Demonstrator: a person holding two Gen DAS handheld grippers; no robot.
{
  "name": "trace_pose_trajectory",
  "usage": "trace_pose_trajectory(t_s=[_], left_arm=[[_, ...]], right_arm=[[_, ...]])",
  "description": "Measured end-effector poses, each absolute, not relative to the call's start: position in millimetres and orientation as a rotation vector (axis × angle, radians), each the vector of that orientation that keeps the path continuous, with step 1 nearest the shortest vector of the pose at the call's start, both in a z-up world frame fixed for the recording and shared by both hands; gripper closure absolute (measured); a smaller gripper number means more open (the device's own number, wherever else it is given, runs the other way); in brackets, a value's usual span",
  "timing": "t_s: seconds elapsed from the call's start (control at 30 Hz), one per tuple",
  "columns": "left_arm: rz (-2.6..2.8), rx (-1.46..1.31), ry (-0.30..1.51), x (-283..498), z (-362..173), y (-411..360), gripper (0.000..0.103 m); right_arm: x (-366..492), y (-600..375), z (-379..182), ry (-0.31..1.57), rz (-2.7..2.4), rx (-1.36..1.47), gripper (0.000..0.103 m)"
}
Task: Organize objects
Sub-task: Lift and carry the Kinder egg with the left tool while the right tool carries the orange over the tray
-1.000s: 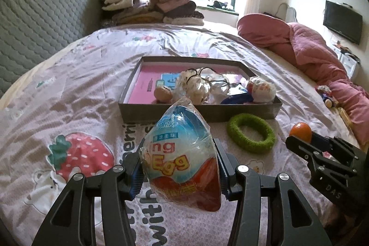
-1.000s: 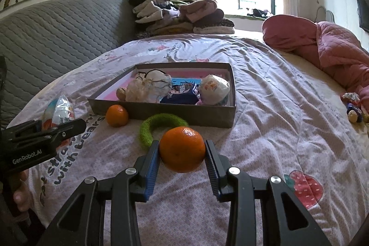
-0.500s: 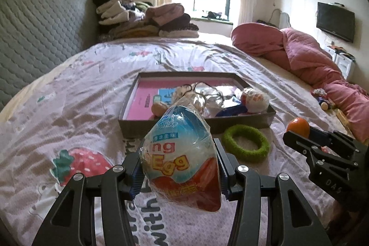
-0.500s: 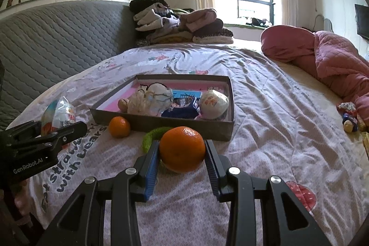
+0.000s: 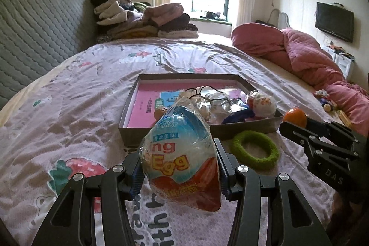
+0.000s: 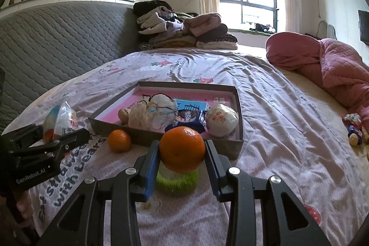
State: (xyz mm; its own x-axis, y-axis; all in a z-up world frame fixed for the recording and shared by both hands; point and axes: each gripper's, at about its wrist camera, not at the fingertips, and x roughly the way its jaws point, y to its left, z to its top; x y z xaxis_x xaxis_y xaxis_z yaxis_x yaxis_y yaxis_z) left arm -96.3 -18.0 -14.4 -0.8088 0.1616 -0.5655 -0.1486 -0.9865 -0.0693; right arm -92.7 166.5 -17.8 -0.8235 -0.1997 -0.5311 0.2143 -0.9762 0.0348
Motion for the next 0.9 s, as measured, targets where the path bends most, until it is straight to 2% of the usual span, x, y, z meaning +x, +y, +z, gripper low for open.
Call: trace_pose_trajectory(t_s=[0.9], left_arm=[[2.887,-0.877,-0.027,-137,43,-14,0.050]], right_arm=[[-128,153,36,0.105,-2.822,0.701,0.065]])
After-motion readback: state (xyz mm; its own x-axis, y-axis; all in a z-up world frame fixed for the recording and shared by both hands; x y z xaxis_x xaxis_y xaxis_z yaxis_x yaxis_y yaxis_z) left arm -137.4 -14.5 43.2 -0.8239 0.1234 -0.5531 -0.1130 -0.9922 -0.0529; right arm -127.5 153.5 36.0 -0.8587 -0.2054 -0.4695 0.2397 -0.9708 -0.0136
